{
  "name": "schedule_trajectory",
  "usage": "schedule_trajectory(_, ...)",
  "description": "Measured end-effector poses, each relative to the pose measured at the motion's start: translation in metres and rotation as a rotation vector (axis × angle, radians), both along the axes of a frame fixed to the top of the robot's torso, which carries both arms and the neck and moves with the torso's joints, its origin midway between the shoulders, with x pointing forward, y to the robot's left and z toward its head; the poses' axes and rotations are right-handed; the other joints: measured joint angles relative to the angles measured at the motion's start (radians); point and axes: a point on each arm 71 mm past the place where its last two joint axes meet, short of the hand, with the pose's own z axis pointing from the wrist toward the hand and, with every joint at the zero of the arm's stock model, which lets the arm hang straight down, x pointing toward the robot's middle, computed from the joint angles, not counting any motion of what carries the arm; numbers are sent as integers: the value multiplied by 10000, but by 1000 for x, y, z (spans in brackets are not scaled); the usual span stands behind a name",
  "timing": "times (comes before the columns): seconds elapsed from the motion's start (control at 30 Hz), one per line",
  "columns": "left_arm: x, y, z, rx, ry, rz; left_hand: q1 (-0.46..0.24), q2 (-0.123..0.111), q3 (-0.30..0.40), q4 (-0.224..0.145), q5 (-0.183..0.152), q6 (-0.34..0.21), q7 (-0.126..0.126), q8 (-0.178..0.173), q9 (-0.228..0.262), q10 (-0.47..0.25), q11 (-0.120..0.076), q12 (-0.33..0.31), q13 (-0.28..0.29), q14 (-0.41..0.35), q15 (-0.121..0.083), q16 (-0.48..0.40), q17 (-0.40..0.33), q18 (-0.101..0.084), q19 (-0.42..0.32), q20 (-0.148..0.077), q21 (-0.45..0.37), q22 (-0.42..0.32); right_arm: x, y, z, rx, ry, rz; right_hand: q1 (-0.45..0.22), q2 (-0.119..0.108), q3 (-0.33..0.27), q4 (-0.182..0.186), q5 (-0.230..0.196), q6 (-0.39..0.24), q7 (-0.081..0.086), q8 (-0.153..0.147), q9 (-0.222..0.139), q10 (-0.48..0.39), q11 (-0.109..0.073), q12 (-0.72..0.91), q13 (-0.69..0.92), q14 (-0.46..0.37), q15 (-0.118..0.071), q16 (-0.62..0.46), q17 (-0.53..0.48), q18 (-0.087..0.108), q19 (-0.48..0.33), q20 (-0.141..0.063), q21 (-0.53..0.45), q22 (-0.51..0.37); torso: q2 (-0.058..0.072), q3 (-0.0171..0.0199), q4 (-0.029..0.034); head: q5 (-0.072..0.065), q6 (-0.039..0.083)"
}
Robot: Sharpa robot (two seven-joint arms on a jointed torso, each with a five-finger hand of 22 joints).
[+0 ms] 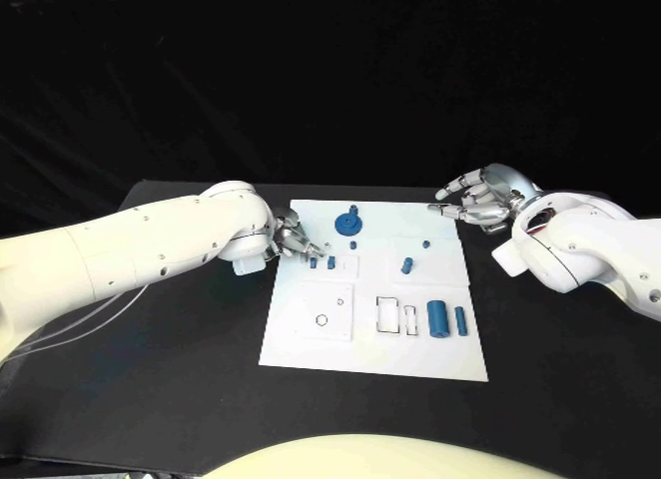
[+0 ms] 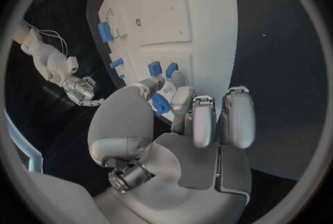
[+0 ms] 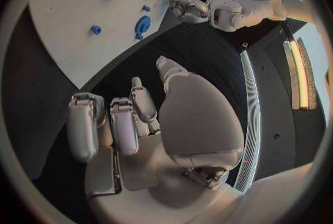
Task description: Assemble the parts on the task board
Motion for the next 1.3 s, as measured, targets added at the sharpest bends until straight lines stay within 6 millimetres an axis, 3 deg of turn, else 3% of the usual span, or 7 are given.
schedule_trajectory(0.37, 0, -1, 12, -949, -286, 275, -7, 11, -1266, 575, -1739, -404, 241, -2, 192, -582, 180, -444, -753, 98, 105, -11, 0, 5, -153, 142, -358, -43, 0, 0, -1, 18, 15, 15, 0, 0, 0, 0, 0, -14, 13, 0, 0, 0, 0, 0, -2, 0, 0, 0, 0, -1, 0, 0, 0, 0, -6, 5, 2, -24, 56)
schedule_trajectory(0.43, 1, -2, 16, -1402, -547, 303, 176, 231, -1269, 573, -1737, -1115, 603, -472, 185, -1497, 473, -1296, -2196, -4, 383, -462, 0, 16, -1096, 309, -1183, -1343, 0, 0, -2, 20, 15, 18, 0, 0, 0, 0, 0, -14, 13, 0, 0, 0, 0, 0, -2, 0, 0, 0, 0, -1, 0, 0, 0, 0, -6, 8, 2, -38, 72)
schedule_trajectory(0.47, 2, -4, 19, -1776, -799, 291, 556, 314, -1348, 494, -1735, -1599, 867, -747, 174, -2579, 745, -2207, -3833, -133, 631, -996, 0, 402, -1897, 480, -1961, -2719, 0, 0, -2, 21, 14, 18, 0, 0, 0, 0, 0, -14, 13, 0, 0, 0, 0, 0, -2, 0, 0, 0, 0, 0, 0, 0, 0, 0, -6, 9, 2, -50, 81)
schedule_trajectory(0.5, 3, -5, 21, -2070, -1023, 255, 1134, 420, -1391, 450, -1733, -2160, 1138, -1056, 9, -3445, 1009, -2644, -3811, -494, 929, -1768, -396, 803, -2890, 707, -3032, -4162, 0, 0, -2, 22, 11, 17, 0, 0, 0, 0, 0, -14, 13, 0, 0, 0, 0, 0, -2, 0, 0, 0, 0, -1, 0, 0, 0, 0, -6, 10, 3, -61, 90)
schedule_trajectory(0.6, 4, -10, 28, -2938, -1783, -66, 2931, 532, -1126, 193, -1724, -2971, 1569, -1754, -785, -4726, 1469, -3179, -4223, -1768, 1363, -2938, -1760, 795, -4492, 1100, -4789, -5650, 0, 0, -2, 27, 1, 17, 0, 0, 0, 0, 0, -14, 13, 1, 0, 0, 0, 0, -3, 0, 0, 0, 0, 0, 0, 0, 0, 0, -4, 11, 13, -103, 121)
schedule_trajectory(0.8, 4, -32, 42, -3824, -4025, -1937, 4485, -222, 919, -749, -1725, -3450, 1726, -2729, -2402, -5791, 1681, -4838, -5931, -3518, 1570, -4004, -3665, 799, -4729, 1329, -5484, -5929, 0, -1, -1, 52, -80, 30, 0, 0, 0, 0, 0, -15, 13, 1, 0, -20, -19, -78, -115, 0, 0, -1, 0, 1, 0, 0, -155, 0, -1, 5, 21, -165, 186)
schedule_trajectory(1.3, 3, -62, 22, -1688, -5634, -5146, 4346, -663, 1382, -1223, -1725, -3148, 1728, -2962, -3563, -5879, 1771, -6357, -7424, -4187, 1574, -4482, -5180, 1032, -4844, 1445, -5596, -5934, 1, -1, -1, 68, -213, 131, 0, 0, 0, 0, 1, -86, 10, 115, 0, -536, 28, -596, -617, 0, 0, -310, 0, 8, 0, -1, -698, 0, 4, 12, 11, -224, 282)
